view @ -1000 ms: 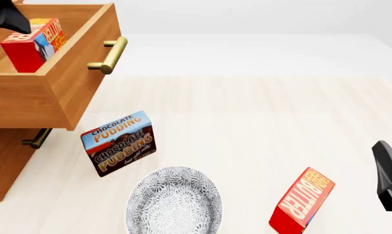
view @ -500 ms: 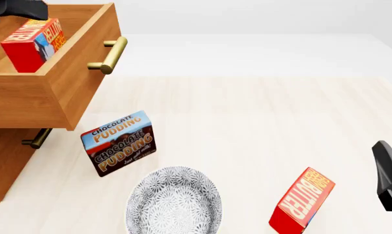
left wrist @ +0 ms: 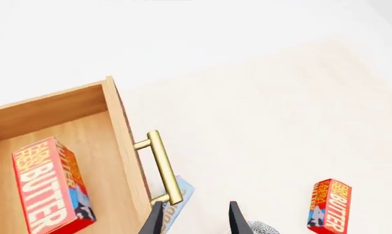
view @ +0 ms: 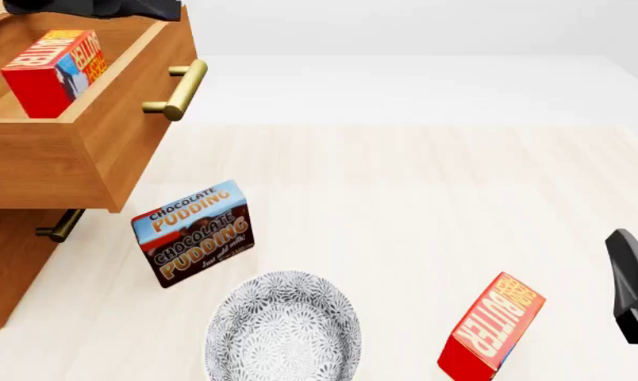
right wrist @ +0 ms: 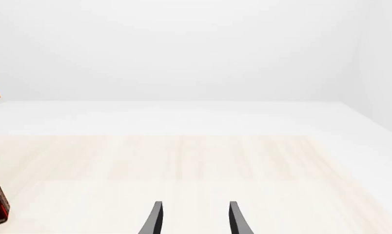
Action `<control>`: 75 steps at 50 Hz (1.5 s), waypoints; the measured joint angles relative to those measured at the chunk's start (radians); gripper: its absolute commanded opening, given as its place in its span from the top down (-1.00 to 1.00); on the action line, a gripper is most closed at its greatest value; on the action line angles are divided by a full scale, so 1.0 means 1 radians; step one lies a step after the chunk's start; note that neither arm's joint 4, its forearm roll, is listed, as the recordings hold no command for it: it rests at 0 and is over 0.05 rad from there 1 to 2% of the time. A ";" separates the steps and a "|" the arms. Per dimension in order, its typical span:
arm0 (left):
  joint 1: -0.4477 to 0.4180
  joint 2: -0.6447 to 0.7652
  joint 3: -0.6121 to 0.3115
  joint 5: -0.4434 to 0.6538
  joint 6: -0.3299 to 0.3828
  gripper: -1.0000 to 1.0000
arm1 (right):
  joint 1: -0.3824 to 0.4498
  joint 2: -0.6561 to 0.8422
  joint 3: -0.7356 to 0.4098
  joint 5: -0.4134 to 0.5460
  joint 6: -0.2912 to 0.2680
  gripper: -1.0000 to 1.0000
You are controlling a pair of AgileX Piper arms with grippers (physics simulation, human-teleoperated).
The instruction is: Put the butter at the front in the top drawer of the cabinet and close it.
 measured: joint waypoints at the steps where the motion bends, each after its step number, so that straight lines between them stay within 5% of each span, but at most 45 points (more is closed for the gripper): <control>1: -0.008 0.010 -0.005 -0.005 -0.001 -1.00 | 0.000 0.000 0.000 0.000 0.000 -1.00; 30: -0.170 0.352 -0.087 -0.218 -0.111 -1.00 | 0.000 0.000 0.000 0.000 0.000 -1.00; 54: -0.172 0.513 -0.036 -0.366 -0.194 -1.00 | 0.000 0.000 0.000 0.000 0.000 -1.00; 75: -0.118 0.552 -0.006 -0.400 -0.198 -1.00 | 0.000 0.000 0.000 0.000 0.000 -1.00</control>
